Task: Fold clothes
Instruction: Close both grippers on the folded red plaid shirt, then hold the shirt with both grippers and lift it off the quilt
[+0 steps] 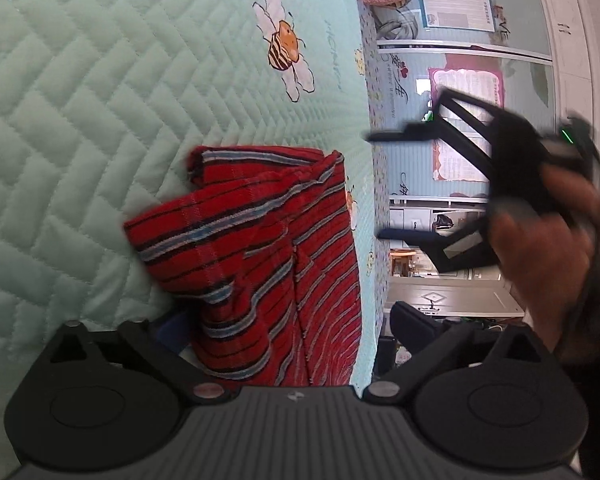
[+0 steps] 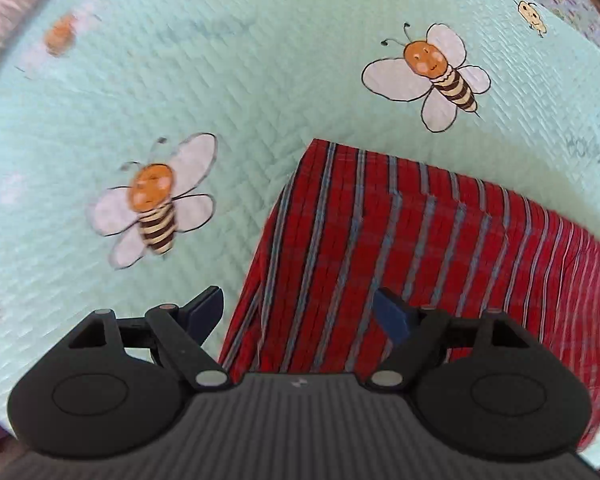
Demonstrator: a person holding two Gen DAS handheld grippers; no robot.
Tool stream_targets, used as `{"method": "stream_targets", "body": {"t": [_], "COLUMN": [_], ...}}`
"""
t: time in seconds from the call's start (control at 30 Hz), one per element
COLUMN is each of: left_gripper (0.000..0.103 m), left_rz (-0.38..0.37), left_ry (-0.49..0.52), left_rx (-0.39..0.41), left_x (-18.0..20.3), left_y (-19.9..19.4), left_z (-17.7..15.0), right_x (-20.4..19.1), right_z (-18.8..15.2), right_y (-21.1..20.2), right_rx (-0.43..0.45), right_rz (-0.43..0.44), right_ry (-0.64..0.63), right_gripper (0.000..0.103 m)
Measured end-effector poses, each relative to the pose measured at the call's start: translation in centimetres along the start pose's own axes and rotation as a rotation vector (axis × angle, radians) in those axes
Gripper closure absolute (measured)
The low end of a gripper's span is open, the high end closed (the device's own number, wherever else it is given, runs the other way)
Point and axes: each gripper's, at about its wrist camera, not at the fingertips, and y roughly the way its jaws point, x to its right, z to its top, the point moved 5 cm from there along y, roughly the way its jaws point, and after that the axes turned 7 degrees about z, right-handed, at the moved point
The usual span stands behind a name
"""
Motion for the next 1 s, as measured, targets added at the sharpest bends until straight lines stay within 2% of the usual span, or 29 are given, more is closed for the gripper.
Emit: {"method": "stream_targets", "body": {"t": [0.2, 0.27, 0.37, 0.43, 0.47, 0.5, 0.57, 0.63, 0.7, 0.83, 1.0], "left_gripper": [0.002, 0.008, 0.03, 0.053, 0.058, 0.068, 0.072, 0.08, 0.082, 0.083, 0.083], "left_rz": [-0.051, -0.056, -0.055, -0.044, -0.04, -0.038, -0.047, -0.071, -0.101, -0.144, -0.182], "left_ry": [-0.04, -0.031, -0.018, -0.023, -0.026, -0.025, -0.012, 0.006, 0.032, 0.092, 0.16], "left_rx": [-0.055, -0.065, -0.08, -0.09, -0.095, -0.1, -0.107, -0.11, -0.109, -0.104, -0.101], "left_x": [-0.1, -0.1, -0.3, -0.9, -1.2, -1.3, -1.3, -0.9, -0.3, 0.9, 2.2], "left_y": [0.1, 0.2, 0.5, 0.8, 1.0, 1.1, 1.1, 1.0, 0.8, 0.7, 1.3], "left_z": [0.7, 0.7, 0.8, 0.8, 0.9, 0.9, 1.0, 1.0, 1.0, 0.9, 0.2], "right_x": [-3.5, -4.1, -4.3, -4.6, -4.8, -4.8, -4.0, -3.2, -2.7, -0.8, 2.5], "right_z": [2.3, 2.1, 1.1, 0.8, 0.7, 0.7, 0.8, 0.8, 0.9, 1.6, 1.6], "right_y": [5.4, 7.2, 8.9, 9.0, 9.0, 8.8, 8.3, 7.6, 6.5, 3.1, -0.2], "right_rx": [-0.084, -0.12, -0.136, -0.12, -0.113, -0.12, -0.129, -0.121, -0.107, -0.045, 0.002], "right_rz": [-0.232, -0.336, -0.43, -0.42, -0.415, -0.411, -0.43, -0.418, -0.399, -0.345, -0.317], "right_ry": [-0.094, -0.148, -0.206, -0.235, -0.249, -0.247, -0.242, -0.232, -0.219, -0.144, -0.057], "right_gripper": [0.021, 0.021, 0.024, 0.033, 0.056, 0.088, 0.094, 0.095, 0.096, 0.096, 0.096]}}
